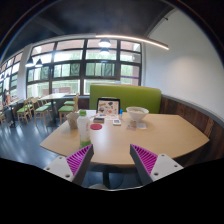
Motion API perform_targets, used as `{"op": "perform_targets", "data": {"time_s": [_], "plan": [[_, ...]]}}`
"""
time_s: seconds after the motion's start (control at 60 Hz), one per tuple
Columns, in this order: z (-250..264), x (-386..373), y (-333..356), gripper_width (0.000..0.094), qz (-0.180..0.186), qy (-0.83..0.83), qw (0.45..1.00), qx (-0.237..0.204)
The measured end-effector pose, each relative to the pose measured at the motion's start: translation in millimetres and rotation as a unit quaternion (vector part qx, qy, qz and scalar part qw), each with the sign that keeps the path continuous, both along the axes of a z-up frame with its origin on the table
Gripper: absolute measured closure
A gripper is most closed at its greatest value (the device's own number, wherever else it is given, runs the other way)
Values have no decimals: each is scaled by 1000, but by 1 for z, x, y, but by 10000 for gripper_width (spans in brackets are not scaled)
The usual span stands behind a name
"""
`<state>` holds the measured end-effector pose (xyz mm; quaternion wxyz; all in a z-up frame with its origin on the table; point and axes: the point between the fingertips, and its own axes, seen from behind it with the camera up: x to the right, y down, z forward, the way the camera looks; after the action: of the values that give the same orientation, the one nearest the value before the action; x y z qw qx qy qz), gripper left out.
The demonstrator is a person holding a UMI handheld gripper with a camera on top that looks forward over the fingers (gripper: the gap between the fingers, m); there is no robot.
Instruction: Pour water
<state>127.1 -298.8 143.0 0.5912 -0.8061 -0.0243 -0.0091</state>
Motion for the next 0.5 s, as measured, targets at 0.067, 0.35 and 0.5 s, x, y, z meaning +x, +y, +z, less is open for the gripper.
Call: {"op": "perform_targets", "data": {"time_s": [0.067, 0.35, 0.5], "plan": [[-12, -17, 11, 109, 11, 4, 1000, -5], [-69, -119, 79, 111, 77, 29, 996, -28], [-69, -137, 143, 127, 55, -3, 998, 15]]}}
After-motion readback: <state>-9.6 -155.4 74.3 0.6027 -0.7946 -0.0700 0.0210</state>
